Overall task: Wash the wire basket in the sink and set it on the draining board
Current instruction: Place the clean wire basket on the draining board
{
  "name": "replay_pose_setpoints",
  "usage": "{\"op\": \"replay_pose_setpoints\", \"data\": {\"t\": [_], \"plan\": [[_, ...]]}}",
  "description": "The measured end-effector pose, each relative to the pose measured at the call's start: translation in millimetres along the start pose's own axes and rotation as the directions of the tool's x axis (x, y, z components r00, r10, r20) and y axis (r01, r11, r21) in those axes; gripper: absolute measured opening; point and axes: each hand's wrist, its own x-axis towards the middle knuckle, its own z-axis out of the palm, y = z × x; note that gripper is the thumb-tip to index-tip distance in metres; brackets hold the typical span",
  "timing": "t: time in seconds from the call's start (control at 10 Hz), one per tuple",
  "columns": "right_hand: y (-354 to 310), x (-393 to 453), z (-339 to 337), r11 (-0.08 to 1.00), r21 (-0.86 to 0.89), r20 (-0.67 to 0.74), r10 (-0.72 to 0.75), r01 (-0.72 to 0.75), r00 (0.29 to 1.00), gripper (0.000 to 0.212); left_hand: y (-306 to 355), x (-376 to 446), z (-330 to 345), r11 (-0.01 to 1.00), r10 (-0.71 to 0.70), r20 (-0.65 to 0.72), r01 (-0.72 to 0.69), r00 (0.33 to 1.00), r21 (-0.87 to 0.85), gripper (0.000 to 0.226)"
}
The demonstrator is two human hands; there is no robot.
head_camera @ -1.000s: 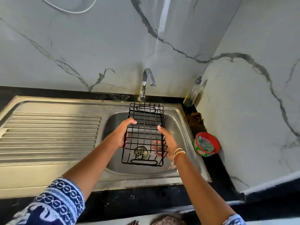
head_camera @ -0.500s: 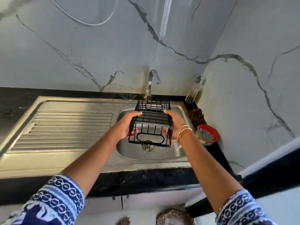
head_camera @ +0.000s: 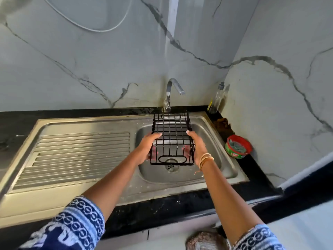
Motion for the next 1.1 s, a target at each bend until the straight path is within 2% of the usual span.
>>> {"op": "replay_pose_setpoints", "data": {"t": [0.1,0.2,0.3,0.4,0.5,0.6,0.7,0.8,0.9,1.0,1.1], "plan": [[2.7,-1.8,10.9,0.973,-0.018,-0.005,0.229,-0.229,0.973,0.063,2.2,4.2,0.4,0.995,-0.066,-0.083,0.072,0.994,0.066,0.063],[5.8,-0.8,14.0,0.976,-0.018,-0.003,0.218,-0.218,0.976,0.063,-5.8,4.9,0.0,0.995,-0.074,-0.104,0.080,0.992,0.051,0.057],[6.0,4.9,10.9,0.986,0.066,0.028,0.154,-0.155,0.988,0.065,-6.7,-4.9,-3.3,0.999,0.036,-0.096,-0.038,0.995,-0.022,0.052],[2.9,4.5,3.7,0.979,0.092,0.128,0.171,-0.184,0.977,0.051,-0.1,-12.7,-11.5,0.992,-0.021,-0.086,0.011,0.996,-0.125,0.065],[-8.5,2.4,-6.7,0.979,0.033,0.312,0.181,-0.201,0.932,0.035,17.5,-29.3,-34.6,0.961,-0.109,-0.053,0.091,0.993,-0.262,0.065],[-17.6,-2.3,-5.5,0.982,-0.072,0.438,0.187,-0.173,0.879,0.036,23.2,-40.4,-48.6,0.940,-0.158,-0.081,0.125,0.984,-0.317,0.078],[-26.4,-7.5,10.2,0.983,-0.135,0.554,0.177,-0.122,0.814,0.047,26.2,-57.8,-62.1,0.911,-0.164,-0.170,0.082,0.972,-0.405,0.099],[-28.6,-6.1,27.5,0.997,-0.020,0.547,0.077,-0.079,0.833,0.063,18.9,-65.4,-76.0,0.914,-0.113,-0.260,-0.002,0.959,-0.406,0.103],[-27.2,-7.9,64.4,0.997,-0.026,0.386,0.073,-0.068,0.920,0.082,6.0,-63.5,-106.4,0.795,-0.059,-0.249,-0.105,0.967,-0.598,0.086],[-18.1,-22.8,92.4,0.986,-0.114,0.310,0.152,-0.122,0.938,0.084,-2.1,-75.4,-112.7,0.778,-0.035,-0.319,-0.175,0.947,-0.604,0.098],[7.5,-51.8,150.8,0.982,-0.116,0.417,0.186,-0.150,0.890,0.080,-20.0,-34.8,-155.4,0.551,-0.189,-0.365,-0.210,0.912,-0.808,0.083]]}}
